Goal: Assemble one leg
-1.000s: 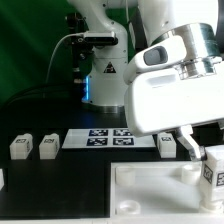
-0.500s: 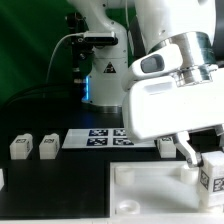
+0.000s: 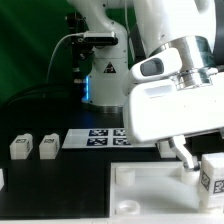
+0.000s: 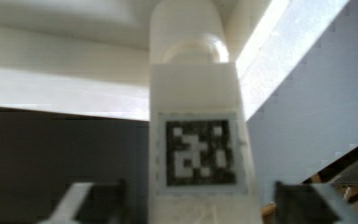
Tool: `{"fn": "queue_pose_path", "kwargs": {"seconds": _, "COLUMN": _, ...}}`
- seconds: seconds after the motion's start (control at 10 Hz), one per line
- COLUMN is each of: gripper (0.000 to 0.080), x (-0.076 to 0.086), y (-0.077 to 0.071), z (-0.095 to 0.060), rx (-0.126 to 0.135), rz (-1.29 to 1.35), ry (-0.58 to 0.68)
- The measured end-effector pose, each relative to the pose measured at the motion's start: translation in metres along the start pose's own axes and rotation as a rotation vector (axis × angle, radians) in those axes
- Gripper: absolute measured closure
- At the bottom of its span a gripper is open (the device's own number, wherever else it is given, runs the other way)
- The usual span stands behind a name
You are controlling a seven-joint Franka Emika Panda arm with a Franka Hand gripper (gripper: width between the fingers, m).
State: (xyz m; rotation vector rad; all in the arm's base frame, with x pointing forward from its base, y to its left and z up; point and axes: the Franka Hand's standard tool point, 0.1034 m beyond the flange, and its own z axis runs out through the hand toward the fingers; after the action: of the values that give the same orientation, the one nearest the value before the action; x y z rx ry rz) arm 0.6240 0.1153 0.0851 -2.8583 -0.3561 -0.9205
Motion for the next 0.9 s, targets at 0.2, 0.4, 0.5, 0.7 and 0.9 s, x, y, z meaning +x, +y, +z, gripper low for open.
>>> {"fn": "queue_pose_path", "kwargs": {"seconds": 0.2, "gripper": 0.0187, "x": -0.0005, "y": -0.0001, "z": 0.0003, "rx": 0.0, "rz": 0.0, "ry": -0.001}}
{"fn": "queue_pose_path", "kwargs": {"seconds": 0.4, "gripper": 0.0159, "x": -0.0007, "y": -0.0001, "z": 0.0004, "rx": 0.0, "rz": 0.0, "ry": -0.001}}
{"fn": "queue_pose_path", "kwargs": {"seconds": 0.5, "gripper": 0.0151, "x": -0.0008, "y": -0.0001, "z": 0.0004, "rx": 0.0, "rz": 0.0, "ry": -0.001}}
{"fn": "queue_pose_path", "kwargs": {"seconds": 0.7, "gripper": 0.015, "x": -0.0009, "y": -0.0001, "z": 0.0005, "rx": 0.0, "rz": 0.0, "ry": -0.002}}
{"fn": "queue_pose_path", "kwargs": {"seconds": 0.9, "gripper": 0.015, "x": 0.0008, "y": -0.0043, "z": 0.0022, "rx": 0.012, "rz": 0.052, "ry": -0.066}}
